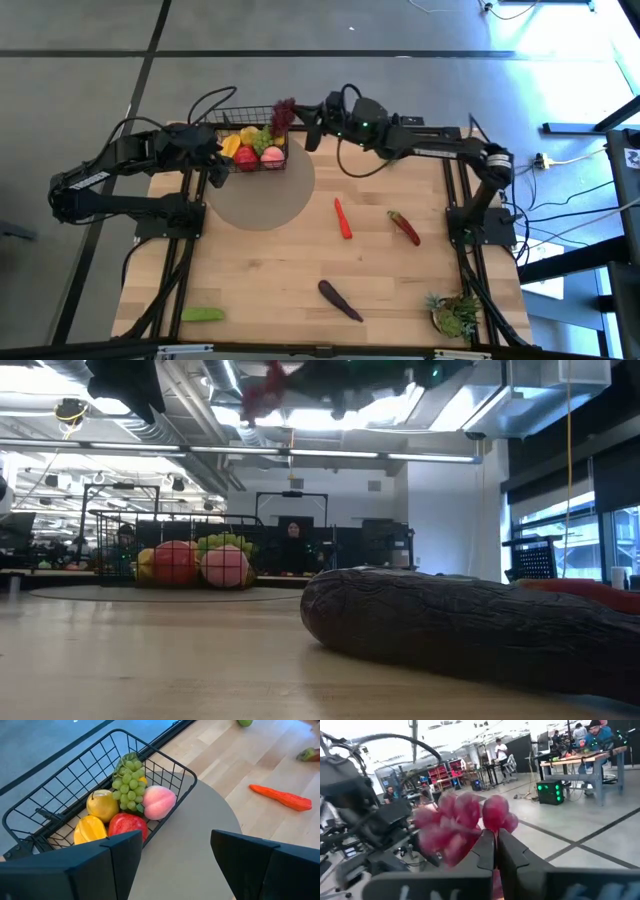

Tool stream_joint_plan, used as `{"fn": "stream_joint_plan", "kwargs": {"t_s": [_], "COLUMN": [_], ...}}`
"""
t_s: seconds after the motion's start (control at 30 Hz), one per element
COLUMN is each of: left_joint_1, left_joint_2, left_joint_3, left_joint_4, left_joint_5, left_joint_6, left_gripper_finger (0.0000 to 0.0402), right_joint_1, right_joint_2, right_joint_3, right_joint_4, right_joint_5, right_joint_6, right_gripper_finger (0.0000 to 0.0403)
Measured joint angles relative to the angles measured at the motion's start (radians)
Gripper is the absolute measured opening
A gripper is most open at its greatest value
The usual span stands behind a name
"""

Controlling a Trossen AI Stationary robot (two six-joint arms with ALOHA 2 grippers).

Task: Build produce basket
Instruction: Put the red grapes into the black wire basket

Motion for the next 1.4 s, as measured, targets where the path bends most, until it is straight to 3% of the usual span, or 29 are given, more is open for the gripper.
{"fn": "stream_joint_plan", "kwargs": {"t_s": [0.47,0.67,0.87,1.27,1.4], "left_joint_1": [0.000,0.000,0.000,0.000,0.000], "left_joint_2": [0.000,0.000,0.000,0.000,0.000], "left_joint_3": [0.000,0.000,0.000,0.000,0.000], "left_joint_4": [0.000,0.001,0.000,0.000,0.000], "left_joint_5": [0.000,0.000,0.000,0.000,0.000], "left_joint_6": [-0.002,-0.002,-0.003,-0.009,-0.009], "left_gripper_finger": [0.0225,0.0225,0.0225,0.0225,0.0225], "right_joint_1": [-0.008,-0.008,-0.008,-0.054,-0.072], "right_joint_2": [0.242,0.361,0.483,0.500,0.499], "right_joint_3": [0.017,0.127,0.258,0.313,0.313], "right_joint_4": [0.144,0.127,0.029,-0.086,-0.177], "right_joint_5": [-0.017,-0.150,-0.183,-0.172,-0.104], "right_joint_6": [-0.030,-0.029,-0.029,0.057,0.053], "right_gripper_finger": [0.0000,0.0000,0.0000,0.0000,0.0000]}}
